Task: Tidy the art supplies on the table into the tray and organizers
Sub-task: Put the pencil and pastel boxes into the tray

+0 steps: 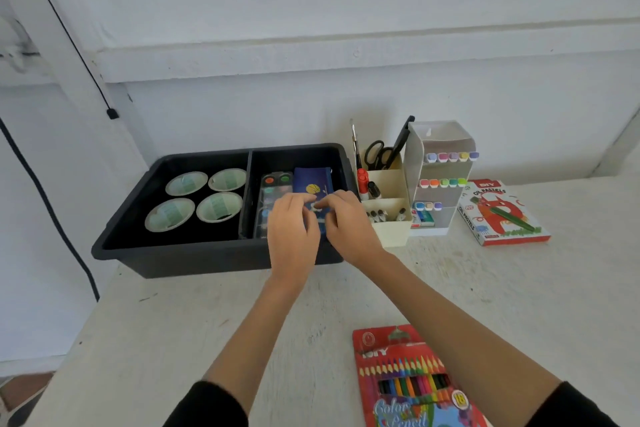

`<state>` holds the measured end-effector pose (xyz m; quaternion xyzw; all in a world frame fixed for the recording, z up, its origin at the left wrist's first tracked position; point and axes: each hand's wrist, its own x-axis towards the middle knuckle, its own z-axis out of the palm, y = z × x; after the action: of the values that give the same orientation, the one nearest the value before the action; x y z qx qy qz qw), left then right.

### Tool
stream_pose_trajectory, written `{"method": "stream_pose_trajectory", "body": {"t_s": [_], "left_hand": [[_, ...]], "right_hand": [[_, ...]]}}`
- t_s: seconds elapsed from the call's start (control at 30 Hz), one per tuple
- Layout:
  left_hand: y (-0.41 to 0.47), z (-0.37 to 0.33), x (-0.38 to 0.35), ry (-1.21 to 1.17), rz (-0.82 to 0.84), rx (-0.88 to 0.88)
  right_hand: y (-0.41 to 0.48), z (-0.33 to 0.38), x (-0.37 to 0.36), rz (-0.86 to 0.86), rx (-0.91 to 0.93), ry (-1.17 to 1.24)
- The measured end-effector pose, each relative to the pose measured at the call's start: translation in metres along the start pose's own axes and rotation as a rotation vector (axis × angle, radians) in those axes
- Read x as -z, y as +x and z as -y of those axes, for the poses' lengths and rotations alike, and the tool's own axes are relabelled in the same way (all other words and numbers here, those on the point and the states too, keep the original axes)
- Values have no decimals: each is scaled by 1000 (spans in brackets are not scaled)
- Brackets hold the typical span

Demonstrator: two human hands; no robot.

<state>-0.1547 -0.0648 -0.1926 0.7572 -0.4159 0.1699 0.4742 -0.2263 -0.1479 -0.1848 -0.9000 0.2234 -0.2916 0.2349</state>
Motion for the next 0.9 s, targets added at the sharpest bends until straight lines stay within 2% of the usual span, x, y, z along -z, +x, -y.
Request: {"method": "stream_pose_trajectory", "body": {"t_s": [0.13,0.3,0.43,0.5,0.63,0.7,0.8,0.9], "left_hand": [[-52,-36,7,-119,-81,122],[-97,-78,8,-159,-37,317],[-128,-99,5,-100,9,484],[-142,-105,5,31,45,524],[-170,-114,13,444,279,677],[-185,-117,16,545,397,730],[-204,-123,12,493,437,740],[-210,-128,7,355,341,751]], "right_hand": [[-38,-12,22,-156,113,96],[-76,-26,49,-170,71,178],[-106,-42,62,-122,11,216],[-120,-48,68,-84,-21,228],[-146,-64,79,-19,-89,263],[-158,-72,83,-10,-106,275],[-174,-83,87,10,-125,284],[-184,-95,91,8,-128,291]]}}
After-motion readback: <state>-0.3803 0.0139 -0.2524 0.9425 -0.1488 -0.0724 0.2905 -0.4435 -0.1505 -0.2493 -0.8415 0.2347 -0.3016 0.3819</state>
